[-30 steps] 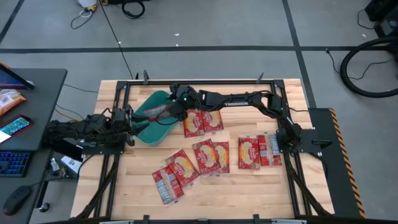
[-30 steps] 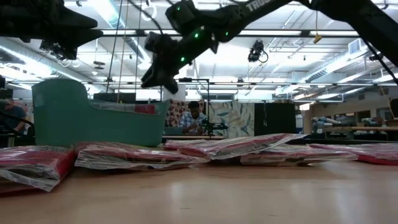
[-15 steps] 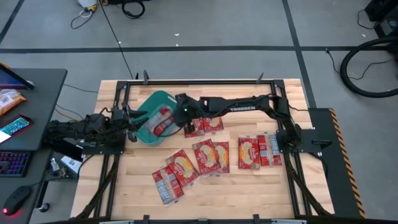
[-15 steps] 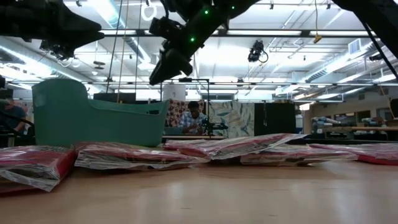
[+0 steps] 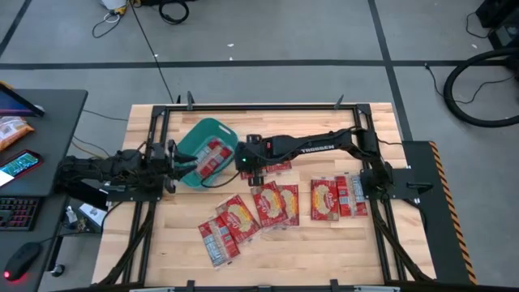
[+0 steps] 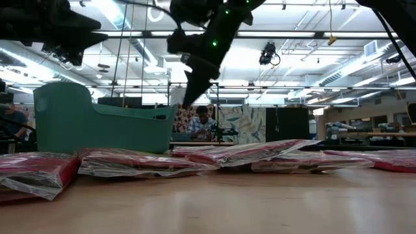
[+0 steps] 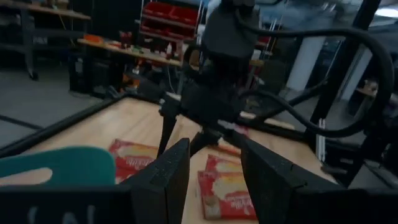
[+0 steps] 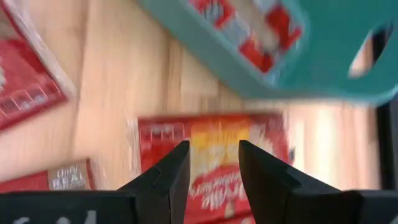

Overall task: Sort popcorn bags into baskets
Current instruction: Put the red popcorn bag into the green bin

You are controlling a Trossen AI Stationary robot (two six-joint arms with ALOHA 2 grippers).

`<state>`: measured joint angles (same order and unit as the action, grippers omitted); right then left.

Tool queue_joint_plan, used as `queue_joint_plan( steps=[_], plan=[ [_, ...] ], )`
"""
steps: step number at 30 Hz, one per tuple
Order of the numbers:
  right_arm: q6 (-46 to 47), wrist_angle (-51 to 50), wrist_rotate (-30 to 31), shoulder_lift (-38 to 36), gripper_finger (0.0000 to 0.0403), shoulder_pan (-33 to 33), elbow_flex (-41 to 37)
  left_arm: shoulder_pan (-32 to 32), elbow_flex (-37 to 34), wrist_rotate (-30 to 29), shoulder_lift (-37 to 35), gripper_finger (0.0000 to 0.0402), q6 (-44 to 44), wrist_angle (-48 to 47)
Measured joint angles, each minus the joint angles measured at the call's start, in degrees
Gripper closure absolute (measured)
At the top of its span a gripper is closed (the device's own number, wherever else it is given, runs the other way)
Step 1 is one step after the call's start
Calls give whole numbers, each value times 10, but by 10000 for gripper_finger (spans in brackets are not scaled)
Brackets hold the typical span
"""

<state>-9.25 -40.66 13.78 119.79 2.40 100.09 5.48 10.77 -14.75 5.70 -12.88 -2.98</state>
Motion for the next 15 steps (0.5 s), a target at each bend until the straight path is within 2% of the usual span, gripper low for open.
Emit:
queue_joint_plan(
  steps=[5,10,15],
  plan=[
    [76,-18,-20,1,243,-15,-34,0,0,1,32,251,0,0],
    [159,-55,-43,0,224,-66,-34,0,0,1,55,251,0,1],
    [280,-123,-100,0,213,-95,-34,0,0,2,67,251,-18,2]
  ],
)
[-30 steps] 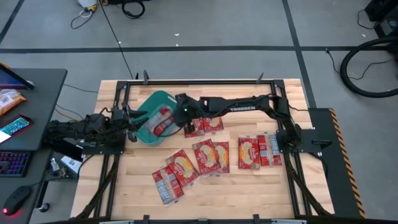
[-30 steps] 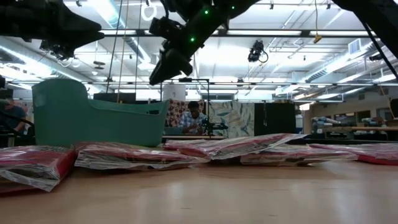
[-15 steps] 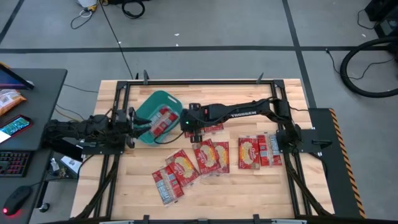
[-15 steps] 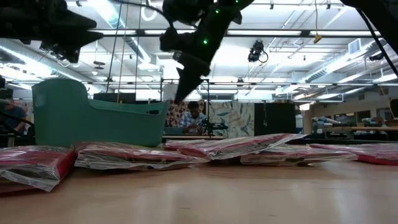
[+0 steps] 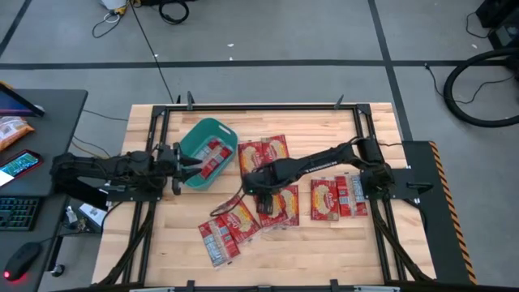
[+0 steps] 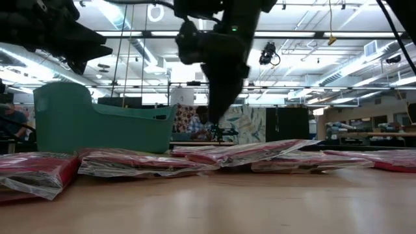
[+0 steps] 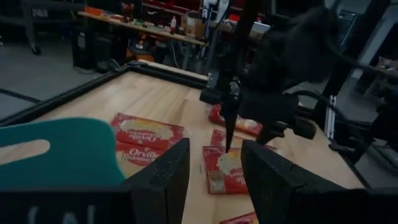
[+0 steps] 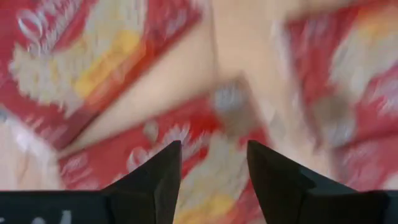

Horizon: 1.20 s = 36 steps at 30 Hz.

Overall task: Sort popcorn bags into baskets
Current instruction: Put the red popcorn bag into the green bin

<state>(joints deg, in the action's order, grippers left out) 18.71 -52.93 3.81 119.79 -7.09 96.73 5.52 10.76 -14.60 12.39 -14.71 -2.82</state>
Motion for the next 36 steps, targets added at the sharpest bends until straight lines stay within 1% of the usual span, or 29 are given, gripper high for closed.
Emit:
queue_joint_plan(
  steps=[4,8,10,12,14,17,21,29,31,33,36],
  plan=[
    [81,-123,-5,-1,210,-17,0,0,0,35,5,251,-12,-1],
    [135,-235,-4,-4,210,-30,0,0,0,67,4,251,-12,0],
    [161,-270,2,-4,210,-30,-4,0,0,74,4,251,-13,-1],
    [195,-270,1,-8,210,-23,-18,3,0,74,4,251,-14,-3],
    [229,-270,-13,-14,210,-13,-40,8,0,74,4,251,-14,-9],
    [249,-266,-25,-21,210,-2,-74,17,0,74,4,251,-14,-13],
    [249,-246,-36,-42,210,15,-125,22,0,74,4,251,-12,-8],
    [248,-134,-35,-131,210,72,-247,22,0,74,4,251,-11,-8],
    [248,-117,-33,-140,210,76,-263,22,0,74,4,251,-11,-8],
    [248,-116,-20,-143,210,77,-278,22,0,73,4,251,-11,-8],
    [248,-110,-19,-141,211,78,-305,22,0,72,4,251,-11,-8]
  ],
)
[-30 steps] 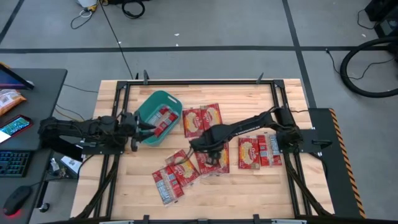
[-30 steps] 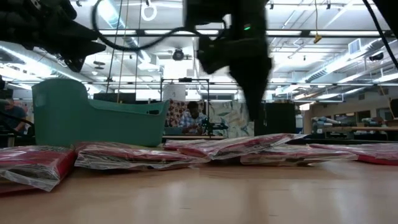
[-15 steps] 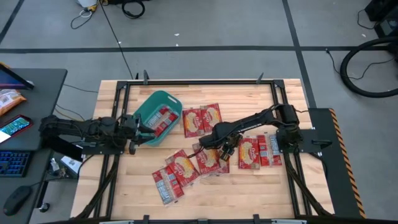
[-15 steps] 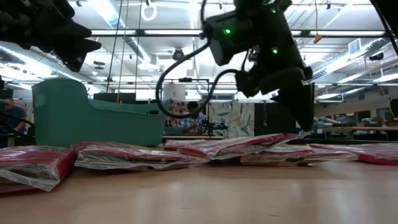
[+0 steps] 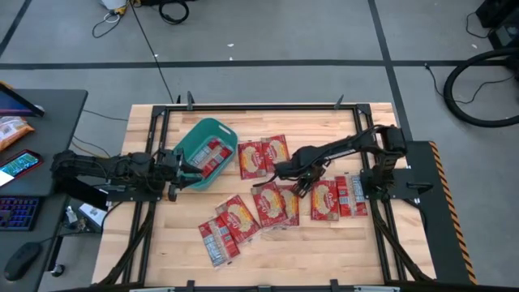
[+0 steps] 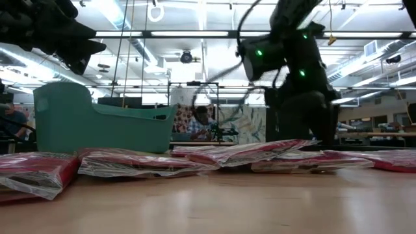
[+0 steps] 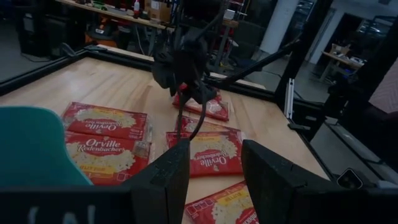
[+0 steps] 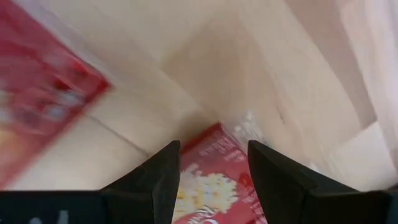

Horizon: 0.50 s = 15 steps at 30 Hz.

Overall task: Sort popcorn bags into baskets
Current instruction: Put the red popcorn bag into the green bin

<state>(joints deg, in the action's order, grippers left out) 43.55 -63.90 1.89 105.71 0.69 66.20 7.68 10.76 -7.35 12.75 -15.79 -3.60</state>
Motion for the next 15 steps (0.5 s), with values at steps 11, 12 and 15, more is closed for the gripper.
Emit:
queue_joint_plan(
  steps=[11,12,15],
  plan=[
    [-10,83,-6,-3,253,1,-47,0,0,0,0,251,1,0],
    [-11,86,-7,-3,267,0,-48,0,0,0,0,251,1,0],
    [-18,89,-10,-1,317,-2,-43,0,0,-1,0,251,1,0]
  ],
)
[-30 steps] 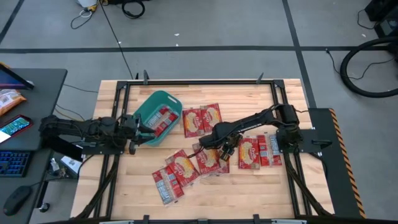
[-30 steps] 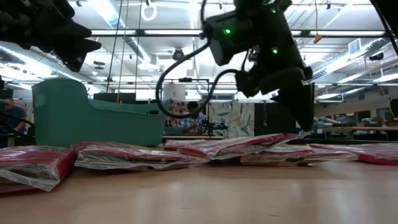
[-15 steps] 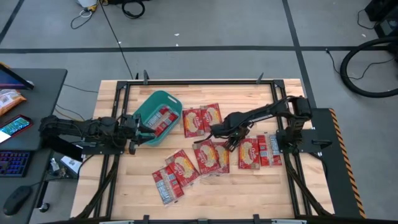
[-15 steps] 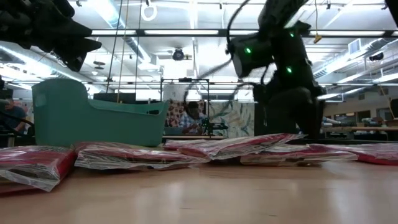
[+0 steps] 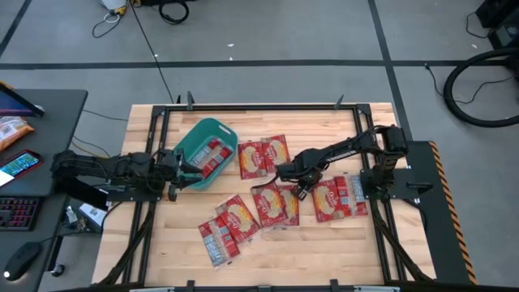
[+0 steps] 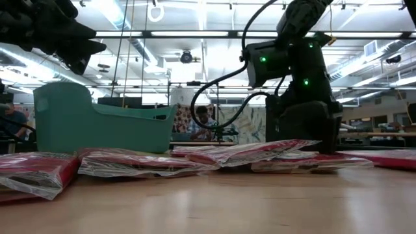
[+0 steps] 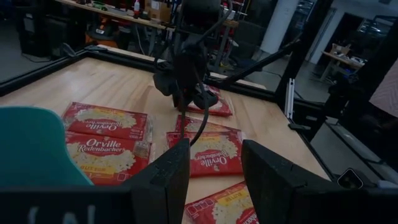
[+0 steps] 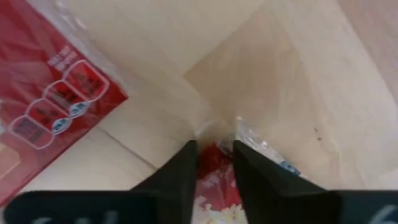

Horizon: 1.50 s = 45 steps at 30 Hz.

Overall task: Sort popcorn bags into baskets
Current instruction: Put the red popcorn bag into the green bin

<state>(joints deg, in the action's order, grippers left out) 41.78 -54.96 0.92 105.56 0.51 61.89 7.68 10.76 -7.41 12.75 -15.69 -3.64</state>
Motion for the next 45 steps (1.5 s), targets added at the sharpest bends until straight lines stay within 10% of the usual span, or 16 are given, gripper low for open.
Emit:
queue_joint_plan(
  steps=[6,45],
  plan=[
    [-11,16,-2,1,394,-1,0,0,0,0,0,251,0,0],
    [-252,178,175,-50,402,-43,205,0,0,0,0,251,5,0]
  ],
)
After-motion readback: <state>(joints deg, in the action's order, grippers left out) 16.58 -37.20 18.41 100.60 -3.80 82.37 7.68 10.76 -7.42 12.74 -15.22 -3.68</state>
